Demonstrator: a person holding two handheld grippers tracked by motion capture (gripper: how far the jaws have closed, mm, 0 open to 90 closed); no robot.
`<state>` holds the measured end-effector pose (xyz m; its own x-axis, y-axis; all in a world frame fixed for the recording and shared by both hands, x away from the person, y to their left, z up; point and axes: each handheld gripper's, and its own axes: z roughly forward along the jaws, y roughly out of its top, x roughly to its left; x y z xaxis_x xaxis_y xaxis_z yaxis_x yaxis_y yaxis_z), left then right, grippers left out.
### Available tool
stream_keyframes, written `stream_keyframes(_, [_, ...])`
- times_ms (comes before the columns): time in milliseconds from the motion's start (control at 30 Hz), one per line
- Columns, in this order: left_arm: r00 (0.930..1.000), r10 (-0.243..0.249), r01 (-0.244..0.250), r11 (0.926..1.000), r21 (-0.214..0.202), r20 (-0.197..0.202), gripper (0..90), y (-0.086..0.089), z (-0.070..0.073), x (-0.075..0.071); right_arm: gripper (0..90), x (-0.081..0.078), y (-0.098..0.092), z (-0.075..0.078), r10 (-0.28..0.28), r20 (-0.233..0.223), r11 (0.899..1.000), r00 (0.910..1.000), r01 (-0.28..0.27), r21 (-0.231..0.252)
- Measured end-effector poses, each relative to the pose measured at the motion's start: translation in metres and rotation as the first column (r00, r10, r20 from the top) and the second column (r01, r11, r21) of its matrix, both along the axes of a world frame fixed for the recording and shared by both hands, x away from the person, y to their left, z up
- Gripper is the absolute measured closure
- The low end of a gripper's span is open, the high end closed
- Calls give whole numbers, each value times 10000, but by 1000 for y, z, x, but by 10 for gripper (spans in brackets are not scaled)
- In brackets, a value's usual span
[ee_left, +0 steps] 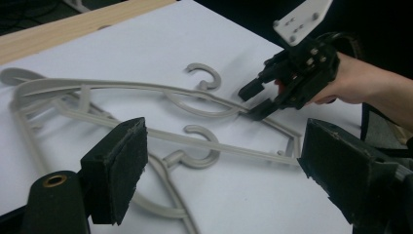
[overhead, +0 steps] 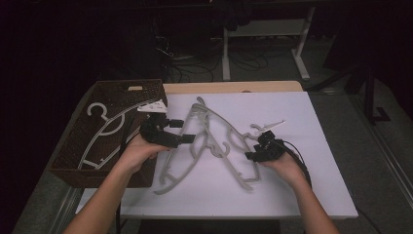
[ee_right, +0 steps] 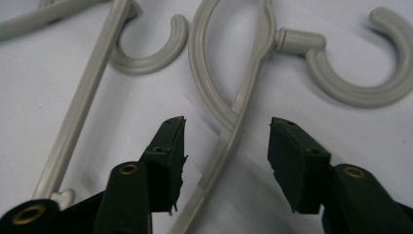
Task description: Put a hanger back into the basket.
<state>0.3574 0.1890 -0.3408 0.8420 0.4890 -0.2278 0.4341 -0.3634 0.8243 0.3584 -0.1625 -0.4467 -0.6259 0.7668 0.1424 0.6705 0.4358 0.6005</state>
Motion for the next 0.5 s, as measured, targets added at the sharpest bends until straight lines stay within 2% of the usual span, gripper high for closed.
stream_keyframes(133, [9999,-58,57,10000,-68,-90,169,-7,-7,0,597,1,5,-4,29,-92,9995,10000,-32,-319])
stream_keyframes(200, [9999,-81,81,10000,-3,-126,169,-9,-11,0,655,1,5,-4,32,82,9980,10000,-27,-627])
stream_keyframes(233, [9999,-94,94,10000,6,-145,170,-10,-12,0,693,1,6,-4,72,75,9978,9999,-67,-653])
stream_keyframes(367, [9997,-103,104,9999,39,-232,169,-13,-16,1,722,2,5,-3,200,71,9975,9998,-195,-677])
stream_keyframes(500, [9996,-154,156,9999,53,-223,170,-15,-16,1,804,3,-5,-2,203,44,9980,9998,-200,-607])
